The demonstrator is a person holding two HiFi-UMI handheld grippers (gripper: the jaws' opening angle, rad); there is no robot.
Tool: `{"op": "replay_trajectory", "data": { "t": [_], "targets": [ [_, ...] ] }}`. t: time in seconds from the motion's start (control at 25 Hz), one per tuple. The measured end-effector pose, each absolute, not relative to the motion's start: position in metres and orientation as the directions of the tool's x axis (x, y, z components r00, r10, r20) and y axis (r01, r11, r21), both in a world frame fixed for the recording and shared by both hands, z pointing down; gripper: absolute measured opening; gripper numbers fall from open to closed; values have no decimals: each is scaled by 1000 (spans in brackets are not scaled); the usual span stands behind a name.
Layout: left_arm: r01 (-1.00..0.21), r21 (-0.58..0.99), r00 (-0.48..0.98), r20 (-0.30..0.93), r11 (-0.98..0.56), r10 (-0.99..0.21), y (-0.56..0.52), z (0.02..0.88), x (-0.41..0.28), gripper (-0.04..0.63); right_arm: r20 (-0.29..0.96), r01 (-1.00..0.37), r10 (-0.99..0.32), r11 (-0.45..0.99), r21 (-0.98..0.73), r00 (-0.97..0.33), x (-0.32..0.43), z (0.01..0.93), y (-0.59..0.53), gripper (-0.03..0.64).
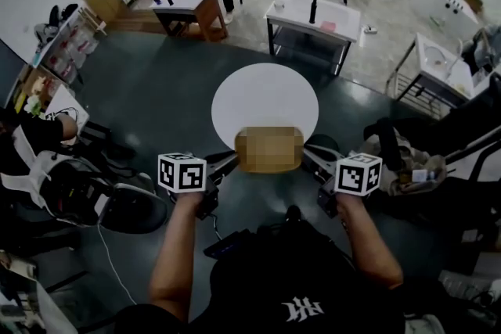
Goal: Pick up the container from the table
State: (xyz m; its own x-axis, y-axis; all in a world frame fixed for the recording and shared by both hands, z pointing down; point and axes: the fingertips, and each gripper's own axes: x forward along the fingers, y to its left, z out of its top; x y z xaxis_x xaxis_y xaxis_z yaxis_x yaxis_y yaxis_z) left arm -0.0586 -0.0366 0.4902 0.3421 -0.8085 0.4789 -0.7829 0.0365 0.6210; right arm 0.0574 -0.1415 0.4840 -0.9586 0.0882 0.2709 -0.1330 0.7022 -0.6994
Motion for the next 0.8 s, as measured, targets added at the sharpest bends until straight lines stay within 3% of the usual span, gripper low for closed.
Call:
{"op": "replay_trajectory", "data": {
  "t": [0.8],
  "targets": [
    [-733,679,375,456,43,-807,77,514,-36,23,371,-164,134,725,-669,-919,78,503,-28,57]
  ]
}}
